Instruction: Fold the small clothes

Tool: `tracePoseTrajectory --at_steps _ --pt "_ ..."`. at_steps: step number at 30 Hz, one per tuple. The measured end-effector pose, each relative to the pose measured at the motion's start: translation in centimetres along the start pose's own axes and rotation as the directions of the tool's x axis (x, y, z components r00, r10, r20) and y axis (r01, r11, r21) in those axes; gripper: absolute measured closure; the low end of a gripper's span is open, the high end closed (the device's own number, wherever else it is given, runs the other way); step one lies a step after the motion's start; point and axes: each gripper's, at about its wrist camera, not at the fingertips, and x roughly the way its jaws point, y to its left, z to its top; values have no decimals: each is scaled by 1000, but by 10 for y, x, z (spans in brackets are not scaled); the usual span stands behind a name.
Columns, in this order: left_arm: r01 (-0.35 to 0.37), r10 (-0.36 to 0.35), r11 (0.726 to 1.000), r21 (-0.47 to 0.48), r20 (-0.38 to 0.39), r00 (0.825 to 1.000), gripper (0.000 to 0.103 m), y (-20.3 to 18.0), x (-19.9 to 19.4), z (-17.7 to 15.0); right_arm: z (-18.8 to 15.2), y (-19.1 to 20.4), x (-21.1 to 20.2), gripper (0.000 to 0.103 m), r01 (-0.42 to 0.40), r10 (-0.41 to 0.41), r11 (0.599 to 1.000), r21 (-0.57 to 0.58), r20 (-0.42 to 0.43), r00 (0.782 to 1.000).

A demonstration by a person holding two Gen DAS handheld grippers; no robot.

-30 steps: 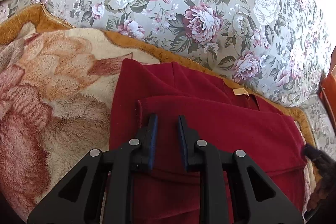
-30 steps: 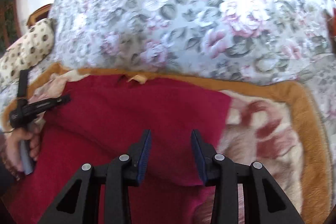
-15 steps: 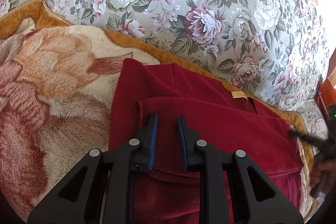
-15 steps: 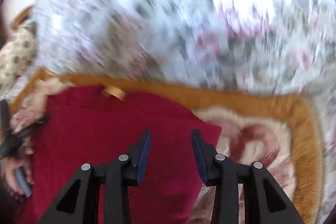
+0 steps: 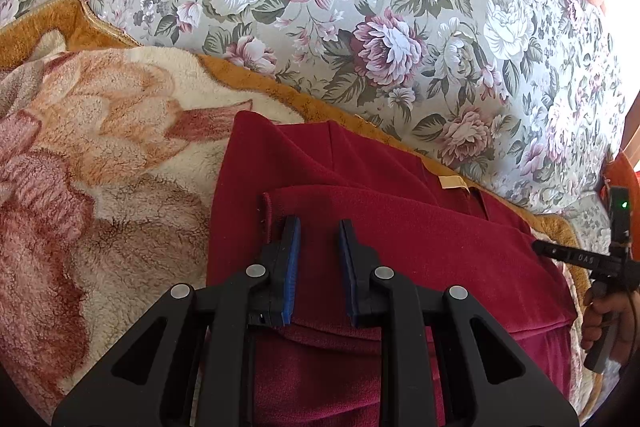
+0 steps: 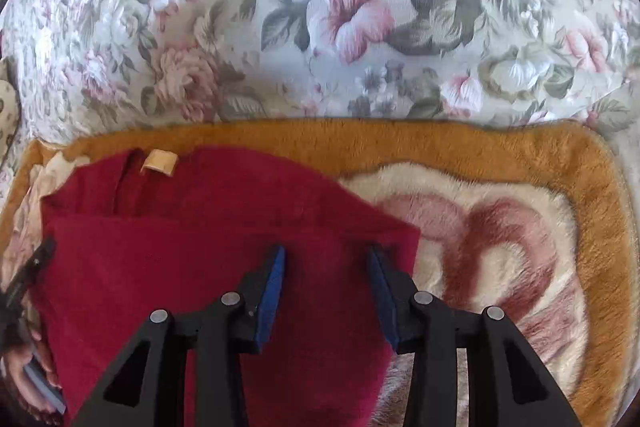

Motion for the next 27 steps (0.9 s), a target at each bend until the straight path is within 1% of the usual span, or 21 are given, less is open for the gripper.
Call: tracePoseTrajectory --at_steps 2,3,5,6,7,8,9,10,11,12,13,16,18,20,21,22,23,24,25,27 --pt "1 -1 1000 0 1 1000 85 0 0 0 4 12 -7 63 57 -57 998 29 -4 998" --pt "2 -2 1000 -1 1 1000 85 1 0 0 4 21 -15 63 41 -42 999 24 20 999" --pt "3 -3 1000 -2 2 1000 85 0 0 0 -1 49 -35 63 -40 43 999 -27 105 994" --pt "3 -3 1000 -2 2 1000 85 0 0 0 -4 67 -42 63 -75 82 995 -60 125 989" --pt "4 -4 1000 -3 2 1000 85 0 0 0 -6 83 -43 63 -94 104 992 -84 121 987" --pt "6 -6 1000 -5 2 1000 85 1 0 0 -9 97 -38 63 -108 119 989 -104 111 987" --pt "8 -8 1000 -7 2 1000 85 1 -1 0 -11 110 -27 63 -116 127 985 -128 83 988" --pt "11 -11 1000 -11 3 1000 85 1 -1 1 -15 120 -10 61 -109 115 983 -150 31 993" --pt "13 -13 1000 -13 3 1000 85 2 -1 0 -19 126 4 59 -87 89 982 -169 2 996" --pt "14 -14 1000 -14 3 1000 85 2 -1 1 -23 130 2 57 -67 85 978 -197 85 993" --pt "14 -14 1000 -14 5 1000 85 2 -2 1 -25 131 3 57 -59 79 977 -205 90 993" --pt "16 -16 1000 -17 6 1000 85 2 -3 1 -21 124 -9 57 -82 95 984 -161 70 993" --pt "16 -16 1000 -17 7 1000 85 2 -3 1 -29 115 -32 57 -105 123 986 -132 137 983" --pt "15 -15 1000 -16 7 1000 85 2 -2 1 -43 99 -48 56 -65 85 991 -119 174 981" --pt "13 -13 1000 -16 7 1000 85 2 -3 1 -49 90 -47 50 -32 51 993 -112 178 983" --pt "14 -14 1000 -16 7 1000 85 2 -2 1 -56 81 -38 49 -4 18 995 -97 142 990" --pt "14 -13 1000 -18 8 1000 85 2 -2 0 -64 71 -27 48 -36 47 995 -89 124 991" --pt "12 -12 1000 -17 6 1000 85 2 -3 2 -67 68 -32 43 -54 69 994 -93 170 983" --pt "13 -12 1000 -17 4 1000 85 2 -2 1 -67 68 -32 42 -79 94 992 -100 162 982" --pt "16 -16 1000 -21 4 1000 85 2 -2 0 -65 72 -33 43 -62 82 990 -129 150 985"
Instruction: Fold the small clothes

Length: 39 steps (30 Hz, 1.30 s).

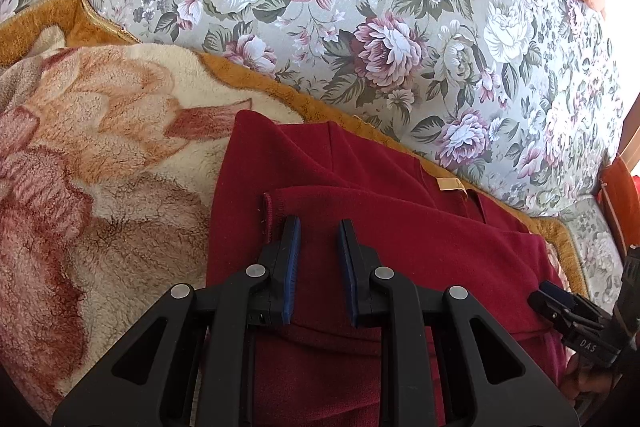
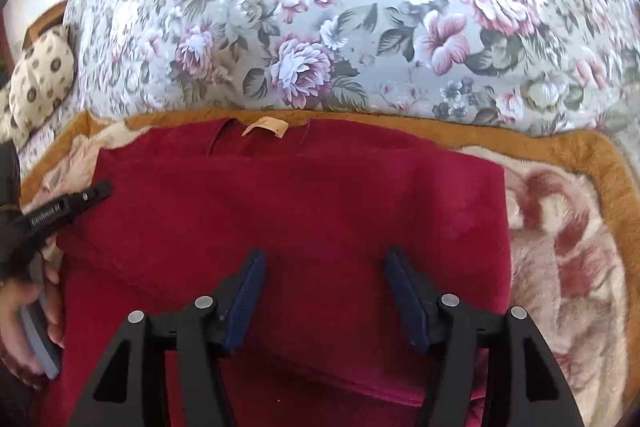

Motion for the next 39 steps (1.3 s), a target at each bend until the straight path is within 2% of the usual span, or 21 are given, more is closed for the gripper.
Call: tracePoseTrajectory --at_steps 3,5,6,7,9,10,13,15,16,17,18,20,22,24,27,30,31,32,36,37,39 --pt "27 -27 999 -25 -7 1000 85 4 0 1 1 7 -18 43 46 -47 999 -19 -27 999" --pt "24 -25 999 -31 -18 1000 85 3 1 2 -6 4 -39 42 32 -32 999 -5 46 998" --pt "10 -11 1000 -21 -33 999 85 0 1 4 -10 2 -44 37 32 -32 999 7 60 998" --pt "-8 8 1000 0 -60 998 85 -4 0 8 -16 0 -40 37 52 -52 999 12 20 998" --pt "-45 46 999 15 -100 994 85 -10 -10 14 -27 -7 -14 37 87 -81 996 34 -140 987" --pt "-46 47 999 11 -106 993 85 -12 -21 16 -29 -8 -25 37 83 -80 996 37 -67 995" --pt "18 -13 997 68 -68 998 84 -13 -70 17 -28 -12 -54 38 62 -60 996 70 -34 998" --pt "-6 10 994 105 -38 999 67 -7 -104 7 -34 -16 -93 38 20 -24 997 77 53 998" --pt "-24 28 992 128 -25 999 47 -2 -125 -3 -40 -17 -113 38 11 -17 998 70 93 996" --pt "-31 34 989 146 -19 999 35 5 -146 -17 -52 -19 -140 38 -12 5 998 55 137 991" --pt "-20 24 988 154 -24 999 35 9 -159 -28 -64 -19 -161 38 -41 33 998 42 161 986" --pt "30 -15 985 168 -89 996 35 20 -185 -59 -91 -19 -190 38 -89 82 995 35 164 983" --pt "66 -40 985 158 -162 986 35 30 -203 -92 -132 -17 -215 38 -133 125 989 63 127 984" --pt "109 -75 986 130 -240 968 35 36 -215 -127 -163 -15 -229 38 -152 143 985 81 105 984" --pt "152 -118 983 101 -285 951 35 34 -234 -162 -213 -10 -240 38 -174 168 976 133 53 984" --pt "189 -152 977 96 -304 940 35 28 -245 -186 -248 -15 -245 38 -191 184 953 237 52 982" --pt "222 -181 971 93 -326 928 35 25 -243 -194 -253 -17 -243 38 -201 194 944 260 52 980" --pt "232 -188 968 97 -335 923 35 23 -242 -198 -260 -19 -238 38 -221 217 928 299 47 975" --pt "262 -219 962 82 -342 914 35 20 -234 -198 -272 -15 -221 38 -247 266 902 354 -4 964" --pt "276 -242 960 55 -340 909 35 23 -230 -197 -273 -13 -218 38 -255 275 899 355 -6 962" --pt "307 -293 951 -19 -358 887 35 30 -220 -197 -275 -14 -210 38 -275 294 885 375 7 956"
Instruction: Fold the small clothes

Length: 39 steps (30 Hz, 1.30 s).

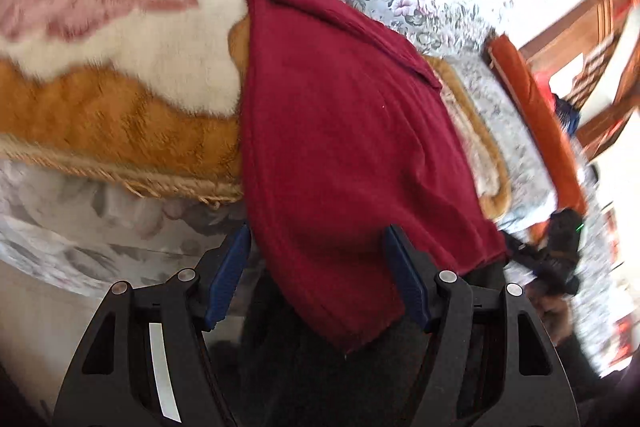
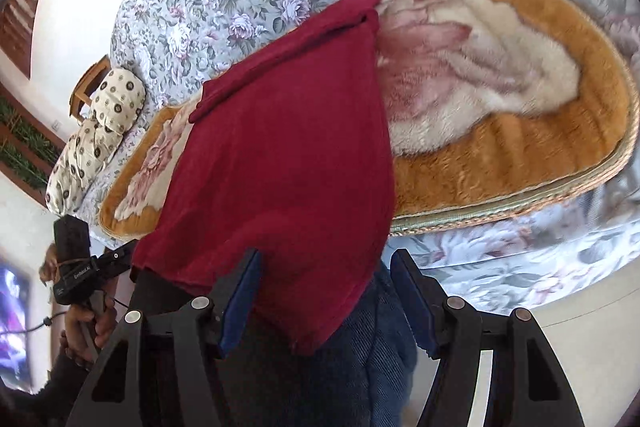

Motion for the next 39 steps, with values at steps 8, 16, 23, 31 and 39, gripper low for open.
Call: tracePoseTrajectory --at_steps 8,16,23,31,39 --pt "126 -130 988 -86 -50 990 37 7 6 -2 -9 0 -3 58 -167 165 986 19 81 983" --pt "73 -74 995 64 12 997 76 -25 -7 -3 -20 13 -9 68 -148 154 986 -77 84 984" --pt "76 -76 997 33 -7 997 76 -17 -7 -6 -22 8 -12 69 -174 175 985 -22 86 981" --pt "51 -55 996 71 69 996 98 -25 -32 -12 -18 21 -28 94 -175 188 979 -101 135 973" --pt "134 -152 984 114 174 973 98 -58 -93 -31 -15 55 -98 94 -179 223 955 -237 176 959"
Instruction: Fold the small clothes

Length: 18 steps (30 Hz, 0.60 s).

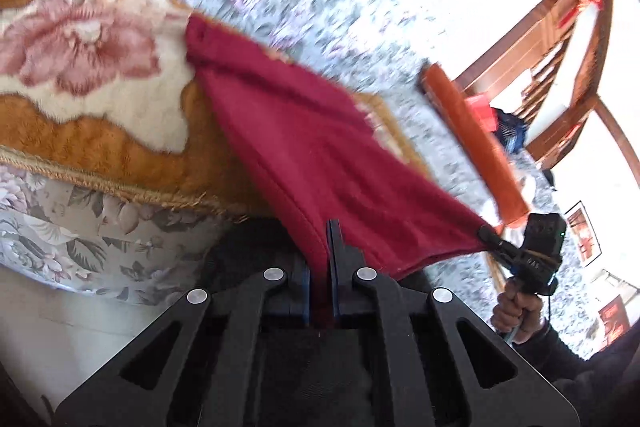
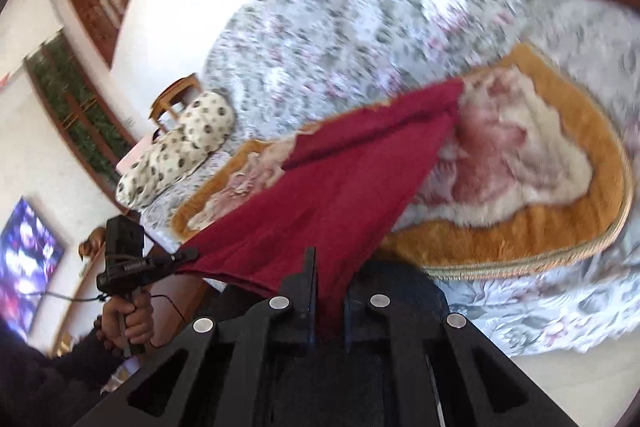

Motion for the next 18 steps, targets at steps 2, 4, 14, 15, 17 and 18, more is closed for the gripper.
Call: tracePoseTrajectory --at_steps 2,4,14,15,17,18 --pt "31 -32 999 27 34 999 98 -17 -16 1 2 12 -12 94 -16 16 999 -31 -5 1000" --pt "58 -59 998 32 51 997 98 -24 -25 3 6 22 -24 94 -46 46 998 -37 12 999" --pt "178 -111 940 -292 232 966 98 26 22 70 52 -55 14 94 -322 246 869 376 236 940" --pt "170 -98 939 -299 241 965 98 28 32 81 63 -69 30 94 -341 249 838 426 258 934" --pt "133 -51 936 -327 249 967 98 35 55 103 82 -86 56 94 -346 241 815 464 272 932" --pt "109 -24 935 -337 246 969 98 41 72 117 92 -93 66 94 -339 232 813 474 271 934"
